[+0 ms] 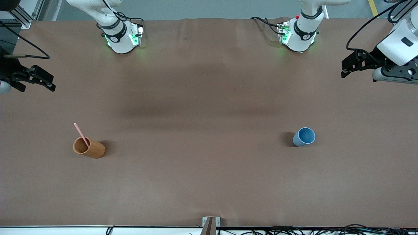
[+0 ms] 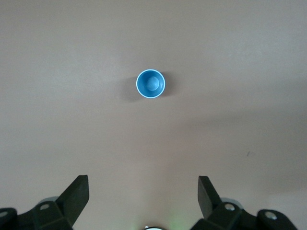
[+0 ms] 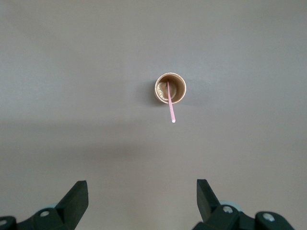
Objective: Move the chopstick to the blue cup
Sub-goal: 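Move the left gripper toward the blue cup, then grasp the blue cup with the left gripper while the right gripper reaches the chopstick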
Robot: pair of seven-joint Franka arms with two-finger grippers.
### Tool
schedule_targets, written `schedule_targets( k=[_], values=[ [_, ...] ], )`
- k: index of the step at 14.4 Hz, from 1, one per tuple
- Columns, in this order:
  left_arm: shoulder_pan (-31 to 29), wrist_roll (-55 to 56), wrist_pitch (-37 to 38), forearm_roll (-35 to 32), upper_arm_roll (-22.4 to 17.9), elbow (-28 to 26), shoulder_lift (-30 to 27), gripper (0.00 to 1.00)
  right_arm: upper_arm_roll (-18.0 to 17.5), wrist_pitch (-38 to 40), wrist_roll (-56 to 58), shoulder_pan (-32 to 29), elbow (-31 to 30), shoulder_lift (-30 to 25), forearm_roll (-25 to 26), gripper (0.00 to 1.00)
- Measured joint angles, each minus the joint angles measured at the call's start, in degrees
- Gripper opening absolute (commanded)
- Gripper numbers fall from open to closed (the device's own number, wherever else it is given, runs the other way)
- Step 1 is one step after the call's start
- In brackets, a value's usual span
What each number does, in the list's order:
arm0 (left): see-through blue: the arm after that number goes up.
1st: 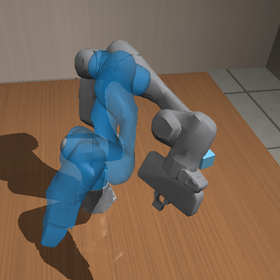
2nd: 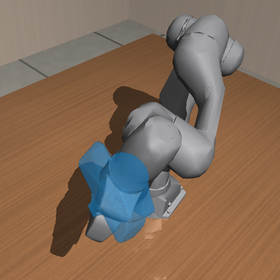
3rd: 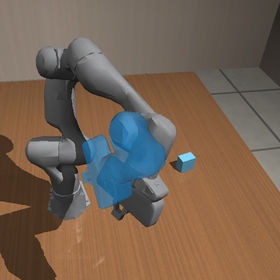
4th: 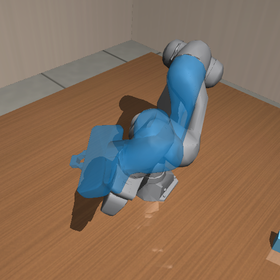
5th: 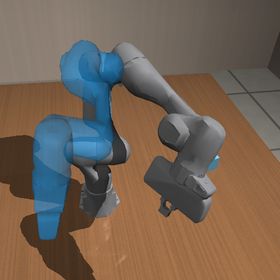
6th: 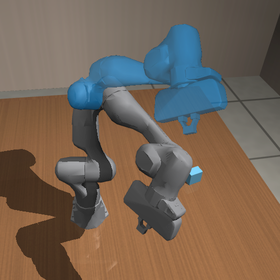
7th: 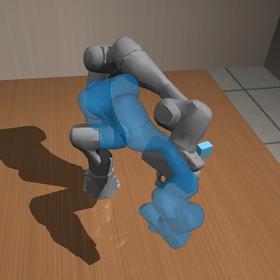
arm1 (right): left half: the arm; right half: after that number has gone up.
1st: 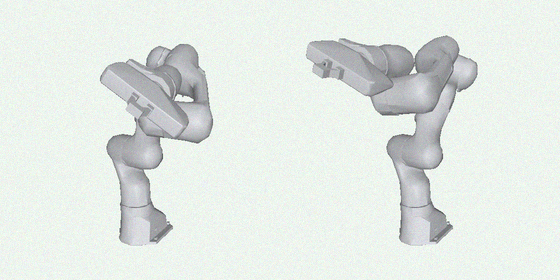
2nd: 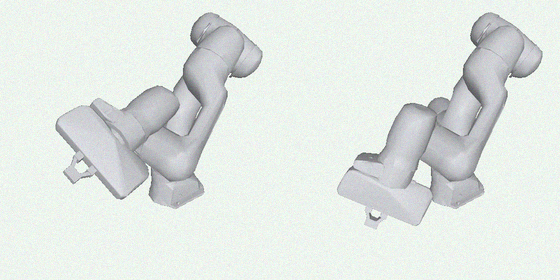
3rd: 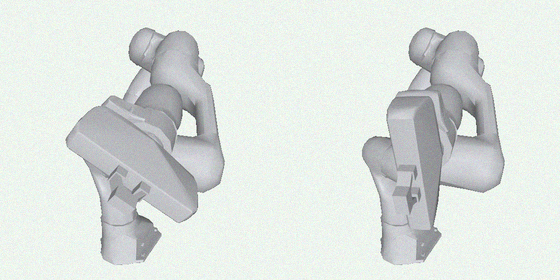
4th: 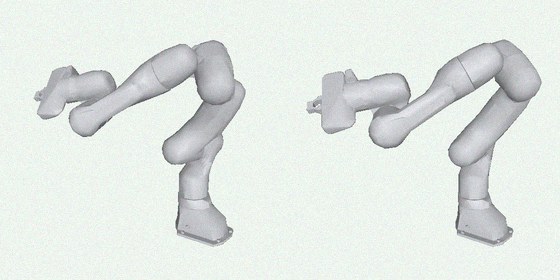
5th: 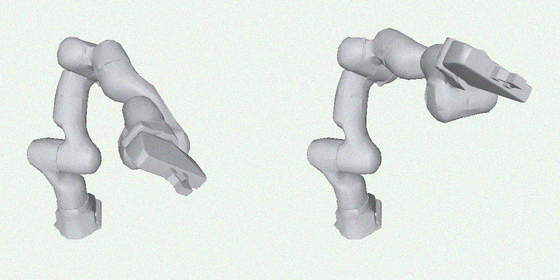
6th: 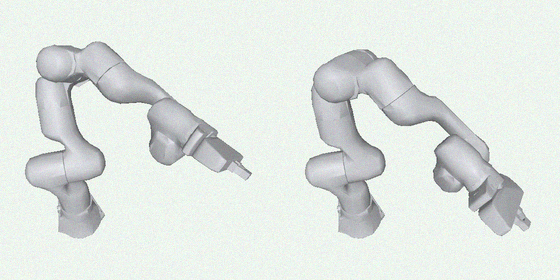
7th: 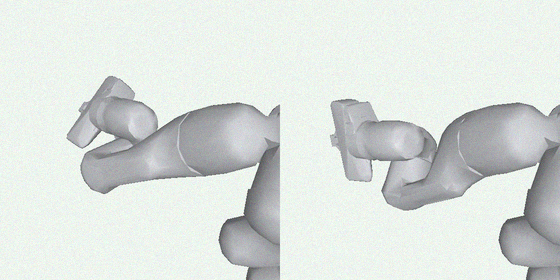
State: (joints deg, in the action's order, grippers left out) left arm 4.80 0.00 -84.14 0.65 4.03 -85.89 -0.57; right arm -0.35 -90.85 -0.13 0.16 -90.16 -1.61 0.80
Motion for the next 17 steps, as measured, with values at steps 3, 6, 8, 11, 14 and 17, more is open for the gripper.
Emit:
schedule_targets(
  k=[3,6,8,11,14,17],
  values=[
    [-0.04,-0.01,0.05,0.0,-0.02,0.0,0.06,1.0,0.0,0.0,0.0,-0.01,0.59,0.0,0.0,1.0],
    [-0.09,-0.01,0.06,0.0,-0.05,0.0,0.69,1.0,-0.04,0.02,0.0,-0.01,0.62,0.0,-0.01,1.0],
    [-0.16,-0.01,0.0,0.0,-0.25,0.0,1.59,1.0,-0.09,0.05,0.01,-0.01,0.62,0.0,-0.05,1.0],
    [-0.63,-0.09,-2.57,0.0,-2.58,-0.85,4.36,1.0,-0.15,0.07,0.07,0.01,0.6,0.01,-0.08,1.0],
    [-1.36,-0.55,-13.69,0.0,-4.84,-7.34,8.39,1.0,-0.2,0.14,0.11,0.02,0.55,0.03,-0.1,1.0],
    [-1.73,-0.48,-27.3,0.28,-5.03,-16.46,12.89,1.0,-0.21,0.14,0.54,0.02,0.47,0.06,-0.11,1.0]
  ],
)
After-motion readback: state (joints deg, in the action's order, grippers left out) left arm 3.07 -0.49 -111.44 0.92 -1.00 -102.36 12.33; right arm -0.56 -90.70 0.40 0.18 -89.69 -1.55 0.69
